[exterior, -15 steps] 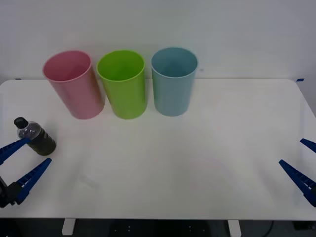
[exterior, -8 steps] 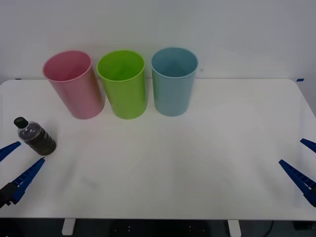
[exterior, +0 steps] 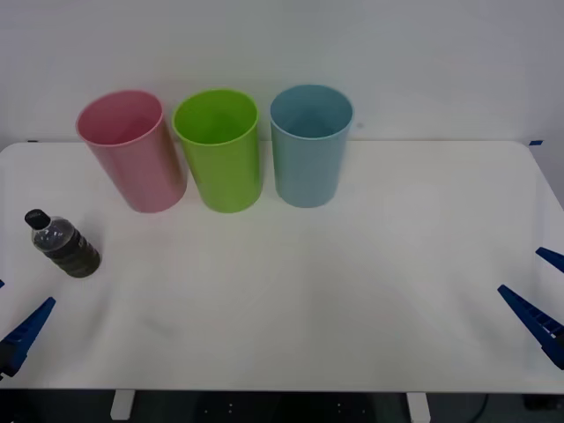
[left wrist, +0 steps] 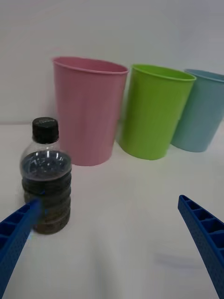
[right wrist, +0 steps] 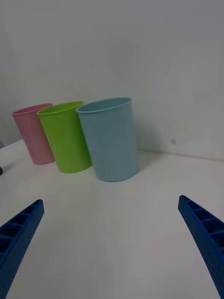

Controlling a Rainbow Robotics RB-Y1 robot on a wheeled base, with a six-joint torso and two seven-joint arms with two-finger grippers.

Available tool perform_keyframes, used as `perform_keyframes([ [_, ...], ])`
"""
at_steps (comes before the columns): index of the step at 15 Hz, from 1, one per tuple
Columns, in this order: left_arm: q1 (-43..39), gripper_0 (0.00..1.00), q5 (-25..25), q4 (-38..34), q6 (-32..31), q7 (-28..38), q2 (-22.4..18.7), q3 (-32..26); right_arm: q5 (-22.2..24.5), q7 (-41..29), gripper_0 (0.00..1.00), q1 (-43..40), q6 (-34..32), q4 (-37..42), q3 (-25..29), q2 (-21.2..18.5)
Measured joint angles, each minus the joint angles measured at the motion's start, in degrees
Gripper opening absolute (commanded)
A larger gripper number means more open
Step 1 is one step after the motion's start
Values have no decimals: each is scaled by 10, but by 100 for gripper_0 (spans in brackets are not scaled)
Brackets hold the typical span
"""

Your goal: Grasp the object on the table and drop it into the matching bin: aluminum can to the light blue bin, PET bottle to the pink bin.

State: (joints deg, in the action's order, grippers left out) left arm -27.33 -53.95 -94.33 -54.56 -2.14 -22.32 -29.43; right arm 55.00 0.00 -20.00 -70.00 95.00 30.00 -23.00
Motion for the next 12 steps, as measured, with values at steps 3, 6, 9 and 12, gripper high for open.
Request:
perform_keyframes([
  [3,-20,100,0,0,52,-5,0,7,0,0,100,0,0,0,0,0],
  [6,-29,100,-10,0,113,-9,0,21,0,0,100,0,0,0,0,0],
  [9,-28,100,-35,0,156,-12,1,30,0,0,100,0,0,0,0,0],
  [12,-14,100,-37,6,174,-14,4,50,0,0,100,0,0,0,0,0],
])
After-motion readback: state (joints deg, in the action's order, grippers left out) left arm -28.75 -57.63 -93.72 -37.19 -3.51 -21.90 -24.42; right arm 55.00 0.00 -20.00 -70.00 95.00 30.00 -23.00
